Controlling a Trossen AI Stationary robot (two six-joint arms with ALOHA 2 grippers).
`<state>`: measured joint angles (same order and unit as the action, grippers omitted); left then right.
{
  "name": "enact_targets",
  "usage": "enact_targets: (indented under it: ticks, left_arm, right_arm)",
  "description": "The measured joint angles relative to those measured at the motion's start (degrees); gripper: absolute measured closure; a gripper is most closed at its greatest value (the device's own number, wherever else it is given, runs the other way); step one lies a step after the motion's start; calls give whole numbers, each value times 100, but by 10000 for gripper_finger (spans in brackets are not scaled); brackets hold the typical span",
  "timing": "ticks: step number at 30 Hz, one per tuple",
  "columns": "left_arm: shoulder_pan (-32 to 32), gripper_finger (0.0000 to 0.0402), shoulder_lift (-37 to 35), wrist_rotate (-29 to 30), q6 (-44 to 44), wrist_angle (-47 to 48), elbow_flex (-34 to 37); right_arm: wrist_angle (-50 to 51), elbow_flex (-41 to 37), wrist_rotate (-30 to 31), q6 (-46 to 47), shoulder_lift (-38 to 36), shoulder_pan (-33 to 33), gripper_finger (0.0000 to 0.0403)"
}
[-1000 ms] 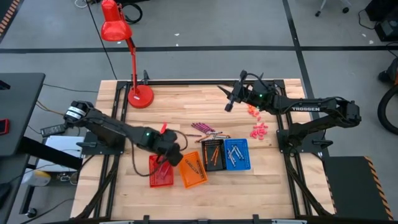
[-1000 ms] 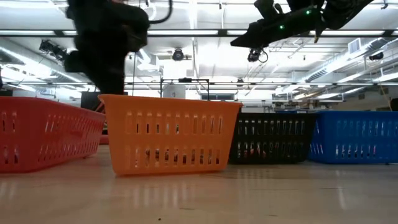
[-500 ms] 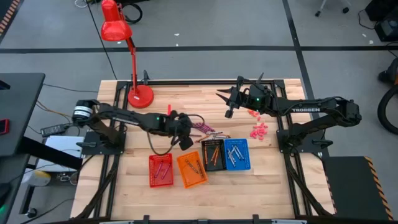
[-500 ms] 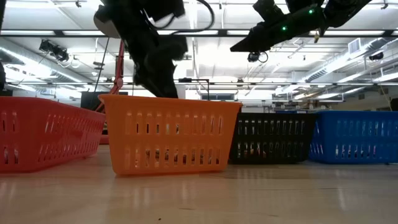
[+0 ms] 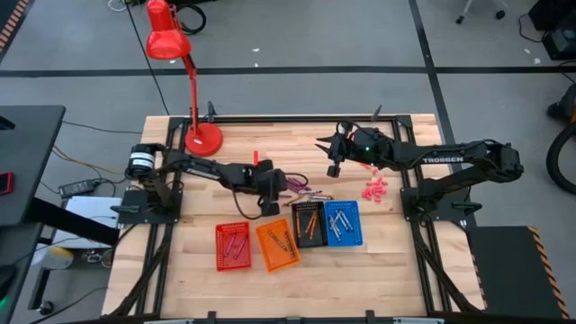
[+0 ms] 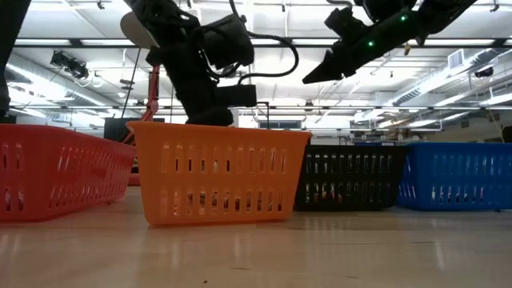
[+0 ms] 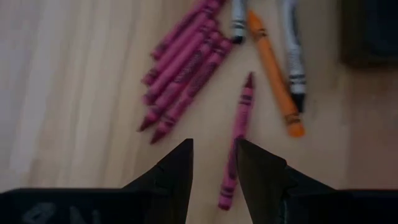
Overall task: Sort crayons
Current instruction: Put the pink crayon into the red bin
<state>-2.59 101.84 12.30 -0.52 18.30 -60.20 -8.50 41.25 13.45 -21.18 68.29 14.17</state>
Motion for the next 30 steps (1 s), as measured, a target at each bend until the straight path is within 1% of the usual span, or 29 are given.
enact_targets:
  ticks: [7, 10, 17, 25, 30]
  left_arm:
    - [-25, 269, 8, -463, -420, -350, -3]
    - [-26, 269, 122, -678, -498, -510, -2]
    - [-24, 269, 428, -700, -523, -740, -7]
    - [-24, 269, 604, -642, -277, -633, -20]
    - [-45, 287, 632, -659, -42, -487, -35]
  right_arm:
    - [258, 0, 0, 71, 0, -86, 328]
    - [300, 0, 1, 71, 0, -151, 328]
    - [372, 0, 75, 71, 0, -265, 328]
    - [365, 0, 163, 68, 0, -296, 328]
    - [342, 0, 172, 68, 0, -297, 328]
